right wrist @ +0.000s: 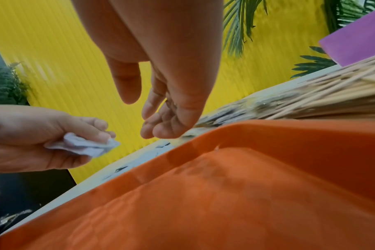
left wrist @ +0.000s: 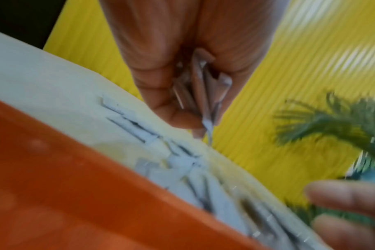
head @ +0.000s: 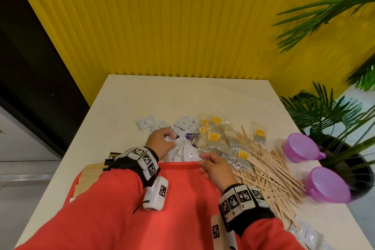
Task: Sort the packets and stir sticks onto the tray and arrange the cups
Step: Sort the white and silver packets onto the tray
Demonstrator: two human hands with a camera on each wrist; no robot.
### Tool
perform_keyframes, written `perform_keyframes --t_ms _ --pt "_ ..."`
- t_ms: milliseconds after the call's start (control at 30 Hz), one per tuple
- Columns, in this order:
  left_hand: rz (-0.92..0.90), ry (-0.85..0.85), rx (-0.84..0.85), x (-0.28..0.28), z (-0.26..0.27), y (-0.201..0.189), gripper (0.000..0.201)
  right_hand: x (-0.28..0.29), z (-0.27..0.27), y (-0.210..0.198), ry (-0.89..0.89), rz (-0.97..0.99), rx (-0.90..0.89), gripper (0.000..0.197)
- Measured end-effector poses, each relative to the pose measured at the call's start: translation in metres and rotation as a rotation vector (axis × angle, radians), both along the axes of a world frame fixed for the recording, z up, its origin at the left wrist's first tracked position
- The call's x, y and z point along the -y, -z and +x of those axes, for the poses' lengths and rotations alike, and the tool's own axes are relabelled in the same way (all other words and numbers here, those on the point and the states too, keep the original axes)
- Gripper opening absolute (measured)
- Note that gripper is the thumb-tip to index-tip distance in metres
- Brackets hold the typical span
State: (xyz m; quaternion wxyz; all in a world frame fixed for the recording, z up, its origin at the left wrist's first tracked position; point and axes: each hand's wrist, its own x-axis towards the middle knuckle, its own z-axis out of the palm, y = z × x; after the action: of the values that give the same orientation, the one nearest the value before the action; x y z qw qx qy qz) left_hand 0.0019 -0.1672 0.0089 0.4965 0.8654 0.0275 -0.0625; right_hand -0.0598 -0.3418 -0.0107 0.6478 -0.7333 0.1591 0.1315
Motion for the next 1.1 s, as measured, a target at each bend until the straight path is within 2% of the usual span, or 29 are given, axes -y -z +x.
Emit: perform_keyframes --t_ms 33,133,233,300,433,533,600,667,733,767,867,933,1100 --pt "-0.094 0.013 0.025 0.000 -0.004 -0.005 0.027 -0.001 0.000 -0.005 0.012 0.042 -0.006 0.022" --pt "-0.277 0.114 -0.018 0.010 -0.019 -0.016 0.040 -0.010 0.002 -0.020 0.007 0.231 -0.027 0.034" --pt "-0.430 0.222 -0.156 0.029 -0.032 -0.023 0.026 -0.019 0.002 -0.030 -0.038 0.495 -0.055 0.035" --pt "-0.314 0.285 -0.165 0.036 -0.035 -0.026 0.011 -0.020 0.000 -0.032 -0.086 0.545 -0.063 0.034" --pt "-0.002 0.332 -0.147 0.040 -0.026 -0.019 0.034 -0.017 -0.002 -0.027 -0.078 0.582 -0.059 0.036" --pt "0.119 0.371 -0.141 0.041 -0.022 -0.012 0.045 -0.013 -0.001 -0.026 -0.034 0.542 -0.053 0.031" --pt "0.128 0.380 -0.142 0.041 -0.014 -0.013 0.052 -0.009 0.001 -0.026 0.000 0.520 -0.055 0.030" --pt "0.093 0.298 -0.160 0.039 0.004 -0.013 0.057 -0.003 0.002 -0.027 0.035 0.477 -0.062 0.029" --pt "0.041 0.107 -0.187 0.031 0.026 -0.011 0.069 0.004 0.002 -0.026 0.055 0.426 -0.058 0.028" --pt "0.050 0.012 -0.182 0.025 0.036 -0.008 0.064 0.007 0.002 -0.025 0.058 0.404 -0.051 0.027" --pt "0.273 -0.161 -0.204 0.000 0.059 0.005 0.060 0.017 0.000 -0.023 0.031 0.360 -0.034 0.027" --pt "0.459 -0.130 -0.293 -0.012 0.069 0.011 0.066 0.022 -0.002 -0.020 0.005 0.336 -0.035 0.027" --pt "0.786 0.123 -0.514 -0.016 0.080 0.022 0.089 0.031 -0.007 -0.012 0.026 0.300 -0.025 0.026"
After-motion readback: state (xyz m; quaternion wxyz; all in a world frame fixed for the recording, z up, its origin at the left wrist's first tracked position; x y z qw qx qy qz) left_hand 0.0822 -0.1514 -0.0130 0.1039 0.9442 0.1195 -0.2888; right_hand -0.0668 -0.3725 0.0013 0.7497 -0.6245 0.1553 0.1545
